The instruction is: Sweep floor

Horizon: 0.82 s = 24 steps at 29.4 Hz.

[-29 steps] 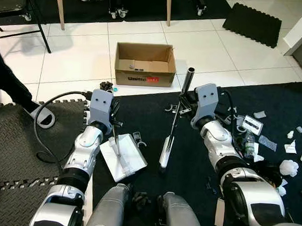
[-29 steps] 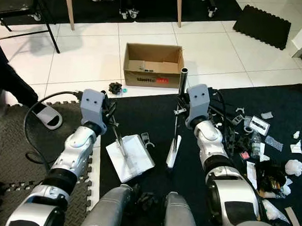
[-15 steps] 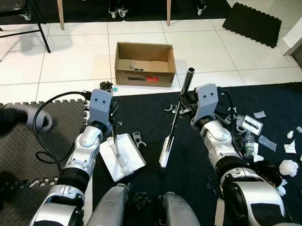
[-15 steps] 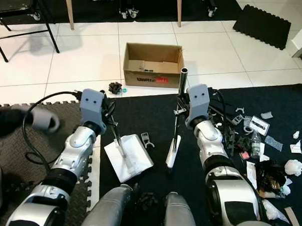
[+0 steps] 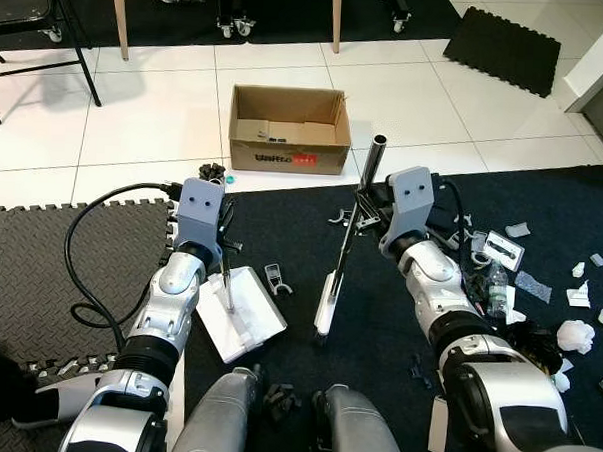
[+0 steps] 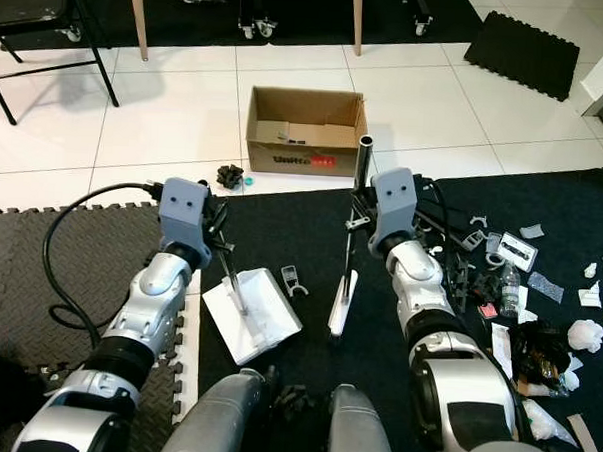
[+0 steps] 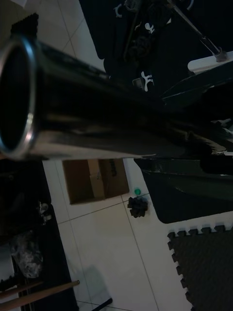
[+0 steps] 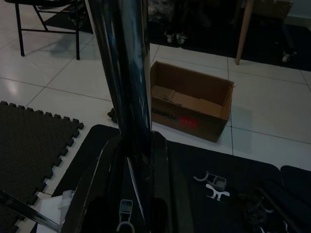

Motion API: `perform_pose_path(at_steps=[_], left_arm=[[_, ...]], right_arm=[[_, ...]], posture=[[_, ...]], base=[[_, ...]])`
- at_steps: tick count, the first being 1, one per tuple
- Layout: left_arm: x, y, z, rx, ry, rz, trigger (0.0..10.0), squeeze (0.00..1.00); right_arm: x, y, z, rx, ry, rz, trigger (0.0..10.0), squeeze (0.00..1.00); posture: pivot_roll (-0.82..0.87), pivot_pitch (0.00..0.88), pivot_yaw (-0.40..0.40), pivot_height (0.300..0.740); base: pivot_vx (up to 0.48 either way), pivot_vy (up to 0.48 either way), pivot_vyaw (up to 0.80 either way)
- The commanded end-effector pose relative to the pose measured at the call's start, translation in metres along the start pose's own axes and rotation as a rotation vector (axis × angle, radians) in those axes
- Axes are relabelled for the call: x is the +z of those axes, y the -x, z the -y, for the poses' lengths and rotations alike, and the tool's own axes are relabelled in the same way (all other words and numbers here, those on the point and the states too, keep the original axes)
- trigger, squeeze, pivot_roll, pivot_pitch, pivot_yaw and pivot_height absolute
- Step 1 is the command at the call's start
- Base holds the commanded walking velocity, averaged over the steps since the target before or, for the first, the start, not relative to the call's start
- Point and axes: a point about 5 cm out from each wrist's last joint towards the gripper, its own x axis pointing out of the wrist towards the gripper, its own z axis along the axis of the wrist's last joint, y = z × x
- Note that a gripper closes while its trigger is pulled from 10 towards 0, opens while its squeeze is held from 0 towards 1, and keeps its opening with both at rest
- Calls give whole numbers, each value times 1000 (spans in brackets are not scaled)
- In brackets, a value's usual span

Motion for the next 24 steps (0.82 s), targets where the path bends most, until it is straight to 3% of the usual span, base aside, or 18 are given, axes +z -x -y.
perform_pose_path(at_steps=[1,24], left_arm=[[4,-2,5,-12,-6,28,10000,0],[-10,0,16,-11,-25,-19,10000,0]], right_arm=[[2,-1,1,-1,-2,5,10000,0],[-7,2,-3,-4,-8,-24,10000,0]], posture=[[14,91,-45,740],[9,123,-39,740]], base=[[0,0,0],[0,0,0]])
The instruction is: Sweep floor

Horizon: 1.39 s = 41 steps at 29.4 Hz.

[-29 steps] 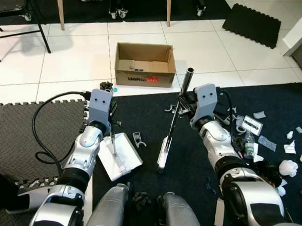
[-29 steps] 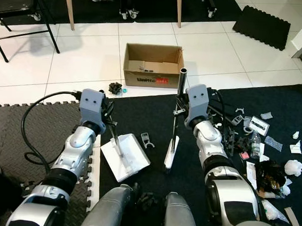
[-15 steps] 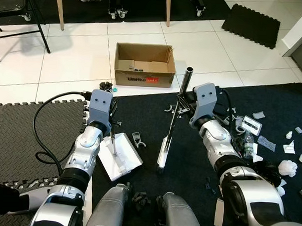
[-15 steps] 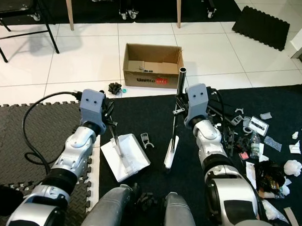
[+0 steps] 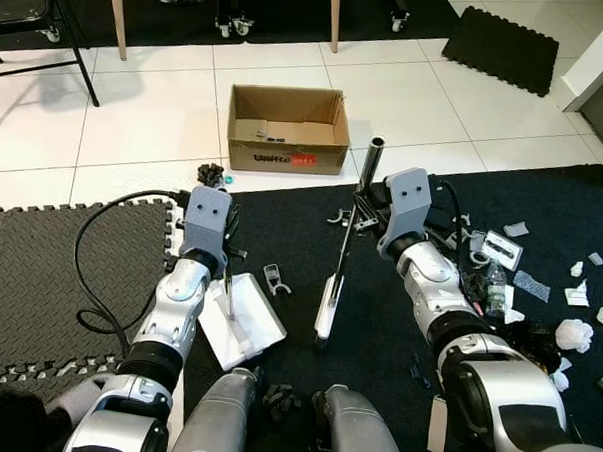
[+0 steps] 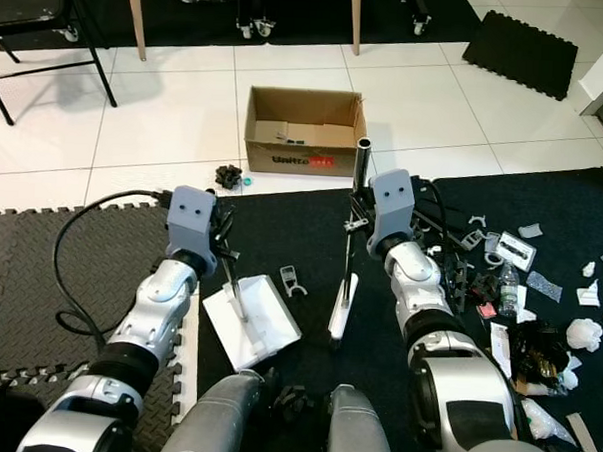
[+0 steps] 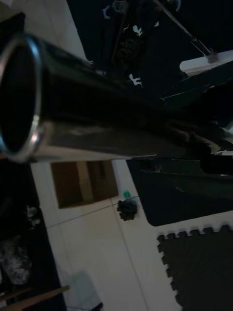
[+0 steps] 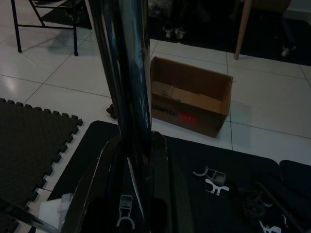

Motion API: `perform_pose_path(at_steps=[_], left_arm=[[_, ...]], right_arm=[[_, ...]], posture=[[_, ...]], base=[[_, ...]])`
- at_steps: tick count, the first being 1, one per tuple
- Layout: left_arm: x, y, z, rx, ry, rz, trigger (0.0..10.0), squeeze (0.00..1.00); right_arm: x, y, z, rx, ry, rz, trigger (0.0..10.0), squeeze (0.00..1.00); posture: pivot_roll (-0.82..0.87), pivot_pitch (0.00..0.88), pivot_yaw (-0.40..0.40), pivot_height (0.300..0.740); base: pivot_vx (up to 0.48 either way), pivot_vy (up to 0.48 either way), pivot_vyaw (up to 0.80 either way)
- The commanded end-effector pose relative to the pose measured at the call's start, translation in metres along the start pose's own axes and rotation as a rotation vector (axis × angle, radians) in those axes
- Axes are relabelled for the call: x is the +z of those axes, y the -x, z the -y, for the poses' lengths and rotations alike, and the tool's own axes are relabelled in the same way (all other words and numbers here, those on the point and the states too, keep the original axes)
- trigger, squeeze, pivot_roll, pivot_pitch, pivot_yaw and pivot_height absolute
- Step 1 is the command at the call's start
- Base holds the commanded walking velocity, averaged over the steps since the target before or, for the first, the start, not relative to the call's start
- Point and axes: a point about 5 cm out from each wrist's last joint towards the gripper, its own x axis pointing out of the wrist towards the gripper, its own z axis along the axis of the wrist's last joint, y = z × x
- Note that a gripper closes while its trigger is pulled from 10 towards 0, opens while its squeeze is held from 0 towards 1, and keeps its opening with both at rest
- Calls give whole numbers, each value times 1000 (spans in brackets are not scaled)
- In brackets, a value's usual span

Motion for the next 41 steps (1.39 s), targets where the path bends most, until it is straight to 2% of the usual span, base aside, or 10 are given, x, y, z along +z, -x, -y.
perform_pose_path(at_steps=[1,13,27,36,38,41], left_arm=[[6,-3,6,-8,-14,38,10000,0],[13,-13,18,-6,9,55,10000,0],[7,-6,21,17,22,60,10000,0],[4,-3,10,35,6,54,10000,0],[5,-3,6,51,4,56,10000,0],[6,-2,-5,68,-13,59,10000,0]], right_arm=[[-2,2,-1,0,-4,-3,10000,0],[2,4,10,12,27,-2,10000,0],[2,3,6,56,39,-4,10000,0],[2,0,-3,91,44,1,10000,0],[4,-1,-6,105,47,6,10000,0],[10,-9,-17,123,19,31,10000,0]], posture=[[9,123,-39,740],[-34,131,-83,740],[-16,158,-106,740],[-14,169,-97,740],[-5,166,-99,740],[49,168,-59,740]], base=[[0,0,0],[0,0,0],[0,0,0],[0,0,0],[0,0,0],[0,0,0]])
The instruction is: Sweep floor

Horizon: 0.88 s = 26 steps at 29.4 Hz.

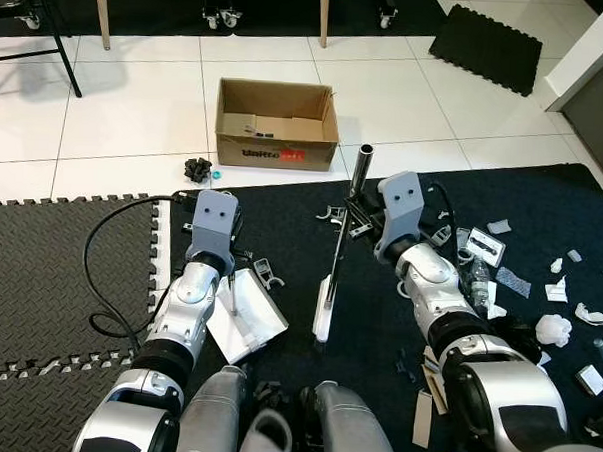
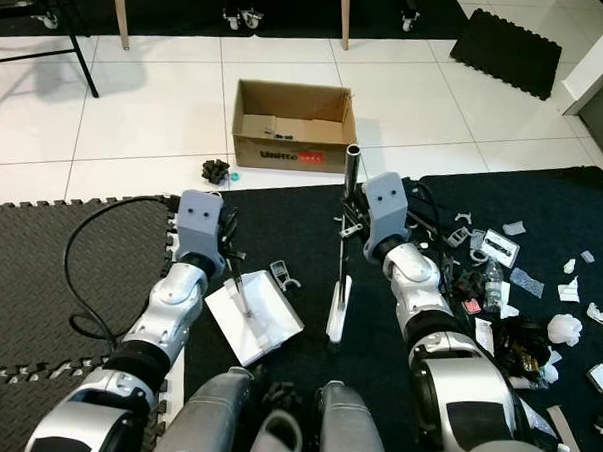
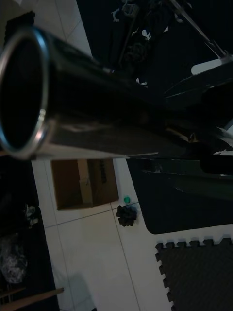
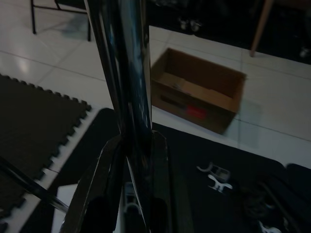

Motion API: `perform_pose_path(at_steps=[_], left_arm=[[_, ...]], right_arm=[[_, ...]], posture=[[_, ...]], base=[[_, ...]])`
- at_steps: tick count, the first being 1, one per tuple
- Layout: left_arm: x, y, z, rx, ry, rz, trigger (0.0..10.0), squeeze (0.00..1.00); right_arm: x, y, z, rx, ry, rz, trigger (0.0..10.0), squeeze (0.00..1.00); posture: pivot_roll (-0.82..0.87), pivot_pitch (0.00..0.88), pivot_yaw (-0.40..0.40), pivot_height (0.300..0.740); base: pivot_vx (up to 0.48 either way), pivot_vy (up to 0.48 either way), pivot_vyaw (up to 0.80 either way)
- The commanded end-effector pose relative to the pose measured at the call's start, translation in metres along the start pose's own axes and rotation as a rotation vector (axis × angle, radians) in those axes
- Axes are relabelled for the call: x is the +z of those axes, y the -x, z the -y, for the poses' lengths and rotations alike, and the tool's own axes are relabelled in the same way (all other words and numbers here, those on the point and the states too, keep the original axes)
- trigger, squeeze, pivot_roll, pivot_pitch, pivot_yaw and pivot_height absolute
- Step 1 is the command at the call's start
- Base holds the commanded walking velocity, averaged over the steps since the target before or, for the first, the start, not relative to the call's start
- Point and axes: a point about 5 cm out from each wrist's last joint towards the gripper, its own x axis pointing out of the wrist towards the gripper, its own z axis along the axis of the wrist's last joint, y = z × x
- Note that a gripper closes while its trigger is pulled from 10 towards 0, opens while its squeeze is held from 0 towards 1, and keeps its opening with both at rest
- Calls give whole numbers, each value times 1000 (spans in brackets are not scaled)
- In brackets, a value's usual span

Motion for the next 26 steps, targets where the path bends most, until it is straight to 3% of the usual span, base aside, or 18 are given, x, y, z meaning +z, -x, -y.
perform_pose_path(at_steps=[1,11,19,26], left_arm=[[5,2,-12,9,-35,33,10000,0],[6,9,-23,-16,-86,26,10000,0],[3,11,-14,-40,-76,19,10000,0],[8,11,-19,-36,-82,27,10000,0]], right_arm=[[11,-9,-7,9,-17,44,10000,0],[7,-16,-37,60,-79,62,10000,0],[0,-12,-40,55,-76,47,10000,0],[-2,-12,-41,47,-81,39,10000,0]], posture=[[71,168,-39,740],[99,190,8,740],[91,200,7,740],[95,192,7,740]], base=[[0,0,0],[0,0,0],[0,0,0],[0,0,0]])
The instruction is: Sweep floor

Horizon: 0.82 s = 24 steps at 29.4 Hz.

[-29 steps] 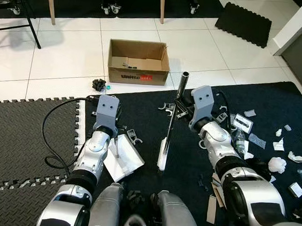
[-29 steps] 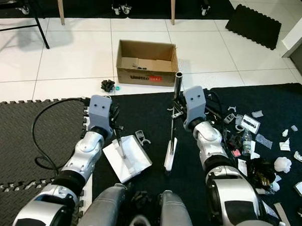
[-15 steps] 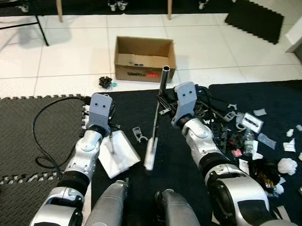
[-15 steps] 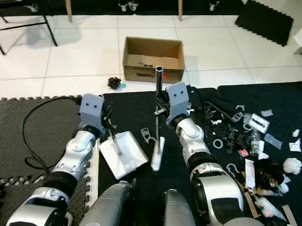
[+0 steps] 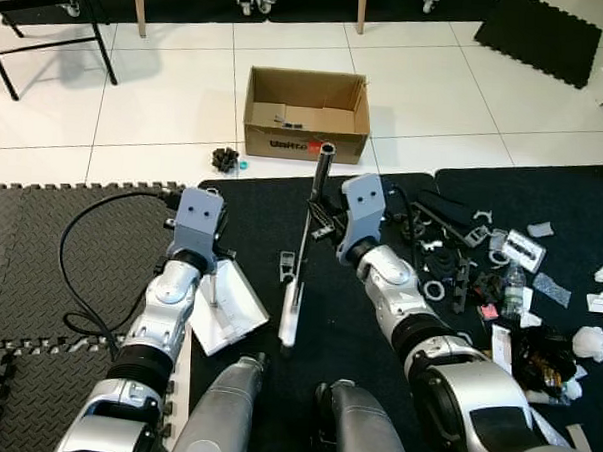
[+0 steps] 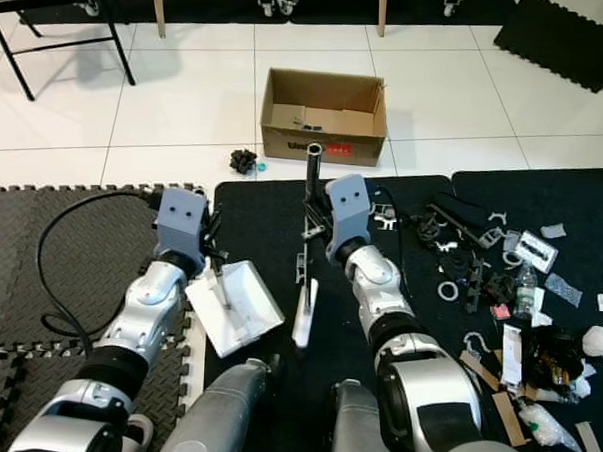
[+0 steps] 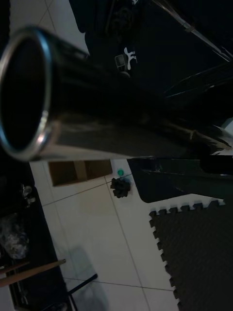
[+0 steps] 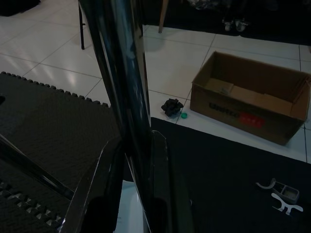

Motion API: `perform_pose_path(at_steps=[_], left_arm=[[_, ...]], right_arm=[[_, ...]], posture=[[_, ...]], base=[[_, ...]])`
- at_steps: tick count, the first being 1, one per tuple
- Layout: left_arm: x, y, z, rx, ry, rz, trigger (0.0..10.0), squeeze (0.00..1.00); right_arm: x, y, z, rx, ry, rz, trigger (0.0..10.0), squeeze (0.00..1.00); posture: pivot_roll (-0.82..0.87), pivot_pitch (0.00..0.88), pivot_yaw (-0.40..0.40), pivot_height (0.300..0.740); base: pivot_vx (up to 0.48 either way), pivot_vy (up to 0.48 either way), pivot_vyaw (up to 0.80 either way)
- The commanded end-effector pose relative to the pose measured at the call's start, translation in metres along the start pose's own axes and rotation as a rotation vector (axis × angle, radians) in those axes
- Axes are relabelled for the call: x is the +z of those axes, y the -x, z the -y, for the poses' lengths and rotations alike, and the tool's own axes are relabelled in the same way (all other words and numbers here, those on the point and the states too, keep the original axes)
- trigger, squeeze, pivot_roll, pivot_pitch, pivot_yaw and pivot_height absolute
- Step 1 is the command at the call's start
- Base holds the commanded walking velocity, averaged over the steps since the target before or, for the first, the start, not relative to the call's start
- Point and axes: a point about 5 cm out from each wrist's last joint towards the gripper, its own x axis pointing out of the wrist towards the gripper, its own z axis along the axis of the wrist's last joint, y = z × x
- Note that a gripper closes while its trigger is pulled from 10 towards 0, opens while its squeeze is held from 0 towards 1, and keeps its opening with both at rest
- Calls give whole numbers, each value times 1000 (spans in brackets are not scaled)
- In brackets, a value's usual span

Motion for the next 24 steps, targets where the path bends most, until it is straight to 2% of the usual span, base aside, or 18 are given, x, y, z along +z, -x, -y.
perform_pose_path(at_steps=[1,3,6,8,11,13,15,17,20,22,24], left_arm=[[6,1,-5,4,-13,24,10000,0],[14,0,-15,0,-27,39,10000,0],[15,2,-17,-40,-53,30,10000,0],[10,3,-13,-77,-61,13,10000,0],[5,1,-6,-79,-52,-5,10000,0],[5,0,-5,-75,-48,-7,10000,0],[7,-5,-7,-61,-47,-7,10000,0],[7,-5,-7,-61,-47,-7,10000,0],[11,-9,-20,-19,-48,-6,10000,0],[12,-9,-23,-11,-49,-6,10000,0],[15,-10,-33,6,-60,-6,10000,0]], right_arm=[[-2,2,-2,1,4,14,10000,0],[-2,3,0,0,7,10,10000,0],[-3,5,3,-5,9,6,10000,0],[-3,6,7,-16,13,2,10000,0],[-2,7,12,-33,22,-5,10000,0],[-1,8,15,-42,28,-5,10000,0],[1,10,25,-69,42,-8,10000,0],[1,10,25,-69,42,-8,10000,0],[5,16,43,-125,53,-13,10000,0],[5,17,46,-135,55,-14,10000,0],[6,19,51,-155,57,-14,10000,0]], posture=[[94,188,8,740],[97,185,8,740],[97,185,8,740],[98,194,5,740],[97,200,4,740],[96,204,1,740],[94,210,1,740],[94,210,1,740],[90,221,3,740],[90,221,3,740],[99,221,17,740]], base=[[0,0,0],[0,0,0],[0,0,0],[0,0,0],[0,0,0],[0,0,0],[0,0,0],[0,0,0],[0,0,0],[0,0,0],[0,0,0]])
